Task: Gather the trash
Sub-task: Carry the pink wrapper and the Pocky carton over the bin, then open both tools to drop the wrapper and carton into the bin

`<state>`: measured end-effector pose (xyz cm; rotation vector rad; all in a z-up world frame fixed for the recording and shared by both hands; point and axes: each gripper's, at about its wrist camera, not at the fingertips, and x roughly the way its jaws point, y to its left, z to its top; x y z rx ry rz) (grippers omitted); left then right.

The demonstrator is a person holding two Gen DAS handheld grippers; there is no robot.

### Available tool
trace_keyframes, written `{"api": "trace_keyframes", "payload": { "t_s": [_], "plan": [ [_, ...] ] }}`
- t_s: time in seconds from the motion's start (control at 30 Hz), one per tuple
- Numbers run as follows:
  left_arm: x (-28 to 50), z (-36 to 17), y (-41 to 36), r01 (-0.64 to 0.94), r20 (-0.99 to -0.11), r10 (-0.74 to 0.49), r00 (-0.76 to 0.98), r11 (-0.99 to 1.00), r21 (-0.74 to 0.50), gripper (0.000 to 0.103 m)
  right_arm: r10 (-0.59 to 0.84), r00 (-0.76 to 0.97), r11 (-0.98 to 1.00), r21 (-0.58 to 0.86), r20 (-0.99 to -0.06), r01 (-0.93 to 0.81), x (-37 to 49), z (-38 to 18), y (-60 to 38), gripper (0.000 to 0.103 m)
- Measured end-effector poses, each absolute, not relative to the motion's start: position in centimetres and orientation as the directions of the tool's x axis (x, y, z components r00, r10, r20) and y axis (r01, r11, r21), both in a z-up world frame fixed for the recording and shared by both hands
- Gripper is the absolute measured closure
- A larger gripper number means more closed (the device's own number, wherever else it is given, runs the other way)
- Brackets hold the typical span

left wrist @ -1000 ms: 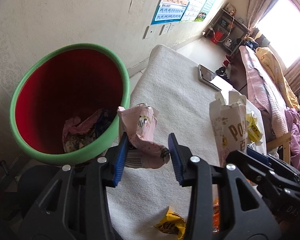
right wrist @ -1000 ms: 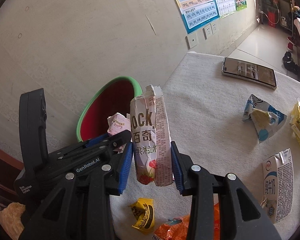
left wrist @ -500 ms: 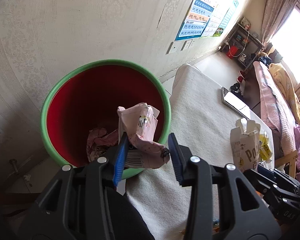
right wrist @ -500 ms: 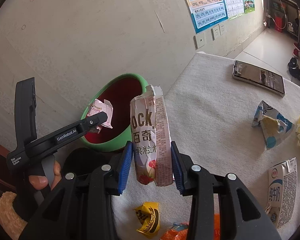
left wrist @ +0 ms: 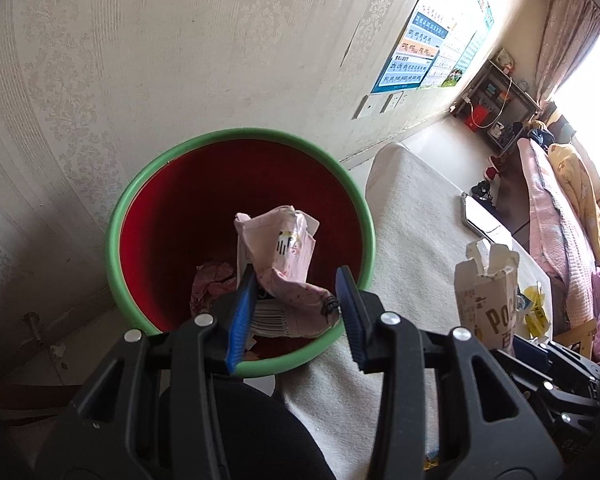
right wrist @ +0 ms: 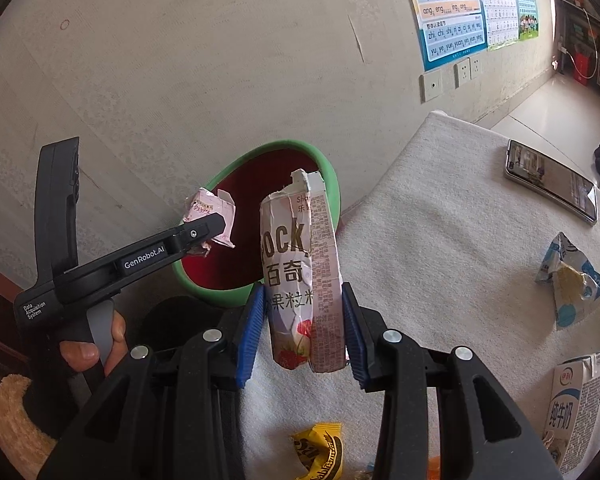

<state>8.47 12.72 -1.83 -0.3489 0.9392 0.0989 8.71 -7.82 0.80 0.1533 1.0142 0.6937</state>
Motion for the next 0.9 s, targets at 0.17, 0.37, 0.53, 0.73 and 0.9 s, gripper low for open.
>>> {"api": "trace_keyframes", "payload": {
  "t_s": [0.17, 0.37, 0.53, 0.73, 0.9],
  "plan": [
    [8.3, -1.8, 13.4, -0.247, -0.801, -0.061, 0.596, 0.935, -0.256, 0.064, 0.6, 0.33, 0.772, 0.419, -0.729, -0.478, 9.5, 1.1, -6.6, 0.066],
    [8.8, -2.0, 15.1, -0.273, -0.81, -0.053, 0.584, 0.927, -0.258, 0.064, 0.596, 0.331, 0.775, 0.415, -0.732, -0.476, 10.6, 1.3, -5.5, 0.066],
    [8.9, -2.0, 16.2, -0.292, -0.808, -0.041, 0.587, 0.921, -0.259, 0.064, 0.587, 0.329, 0.777, 0.401, -0.739, -0.485, 11.8, 1.5, -4.0, 0.066],
    [9.0, -2.4, 17.1, -0.31, -0.818, -0.028, 0.575, 0.917, -0.249, 0.064, 0.592, 0.314, 0.764, 0.392, -0.742, -0.513, 12.8, 1.8, -1.2, 0.066],
    [9.0, -2.5, 17.7, -0.326, -0.822, -0.016, 0.569, 0.914, -0.243, 0.064, 0.588, 0.303, 0.753, 0.372, -0.75, -0.543, 13.3, 1.8, 0.9, 0.066]
  ]
}}
